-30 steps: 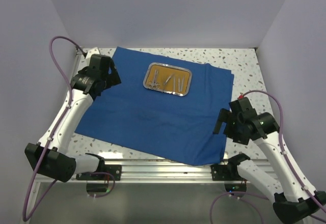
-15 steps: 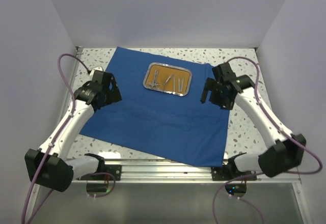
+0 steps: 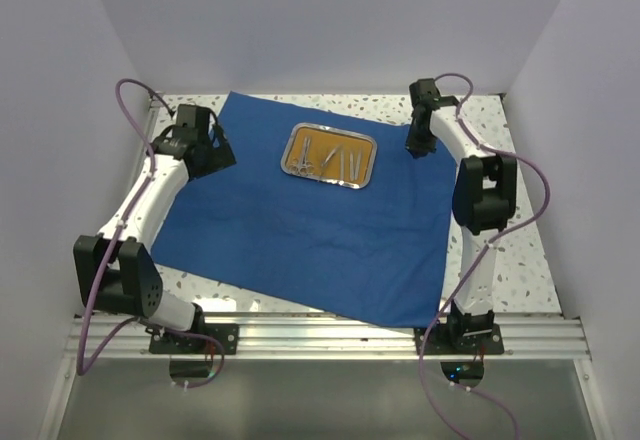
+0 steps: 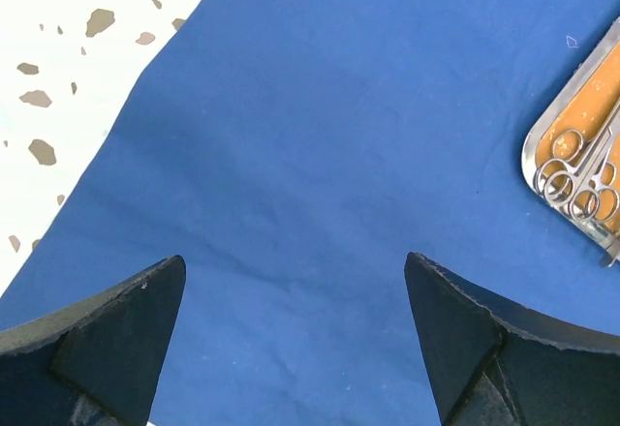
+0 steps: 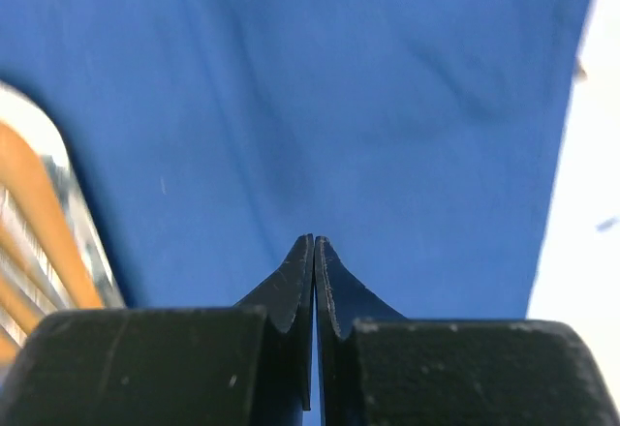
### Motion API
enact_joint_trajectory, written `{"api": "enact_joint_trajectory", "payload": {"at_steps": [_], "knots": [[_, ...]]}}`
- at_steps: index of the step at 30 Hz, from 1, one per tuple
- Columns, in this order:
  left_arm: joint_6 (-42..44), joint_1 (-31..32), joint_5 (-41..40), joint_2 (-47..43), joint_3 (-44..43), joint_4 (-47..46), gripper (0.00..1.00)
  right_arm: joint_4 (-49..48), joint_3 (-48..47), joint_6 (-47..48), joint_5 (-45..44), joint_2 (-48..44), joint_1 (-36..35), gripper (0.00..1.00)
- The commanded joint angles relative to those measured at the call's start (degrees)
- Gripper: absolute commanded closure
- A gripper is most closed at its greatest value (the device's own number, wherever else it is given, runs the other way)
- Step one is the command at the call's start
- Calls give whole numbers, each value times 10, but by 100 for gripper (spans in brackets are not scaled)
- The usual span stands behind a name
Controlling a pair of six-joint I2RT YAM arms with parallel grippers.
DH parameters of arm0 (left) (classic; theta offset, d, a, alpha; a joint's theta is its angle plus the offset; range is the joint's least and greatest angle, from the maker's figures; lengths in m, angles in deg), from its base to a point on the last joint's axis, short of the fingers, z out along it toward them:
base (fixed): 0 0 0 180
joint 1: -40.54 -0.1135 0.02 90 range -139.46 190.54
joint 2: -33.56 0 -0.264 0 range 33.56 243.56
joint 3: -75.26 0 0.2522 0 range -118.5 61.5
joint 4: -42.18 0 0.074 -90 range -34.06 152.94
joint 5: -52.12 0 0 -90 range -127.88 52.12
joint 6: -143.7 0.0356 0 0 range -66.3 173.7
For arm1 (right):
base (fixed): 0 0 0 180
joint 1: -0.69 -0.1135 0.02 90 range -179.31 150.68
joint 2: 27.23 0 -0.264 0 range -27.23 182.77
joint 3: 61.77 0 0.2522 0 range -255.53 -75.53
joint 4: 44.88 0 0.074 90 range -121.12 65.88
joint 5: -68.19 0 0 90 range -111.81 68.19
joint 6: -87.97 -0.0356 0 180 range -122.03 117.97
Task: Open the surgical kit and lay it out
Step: Smooth out the surgical kit at the center of the board.
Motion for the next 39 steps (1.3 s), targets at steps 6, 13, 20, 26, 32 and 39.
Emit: {"api": "enact_joint_trajectory", "payload": {"at_steps": [6, 13, 20, 26, 32, 39], "knots": [[-6, -1, -9, 30, -33, -1, 1, 44, -190, 16, -23, 202, 22, 100], [-33, -1, -17, 60, -44, 11, 0, 63, -414, 9, 31, 349, 54, 100], [-52, -1, -20, 111, -85, 16, 0, -13, -499, -35, 128, 419, 78, 100], [-53, 2, -21, 182, -161, 4, 0, -138, -521, -69, 223, 437, 82, 100], [-11, 4, -24, 274, -264, -18, 0, -154, -496, -60, 286, 382, 82, 41], [36, -1, -16, 356, -279, -55, 1, -133, -372, -51, 280, 200, 121, 31]]}}
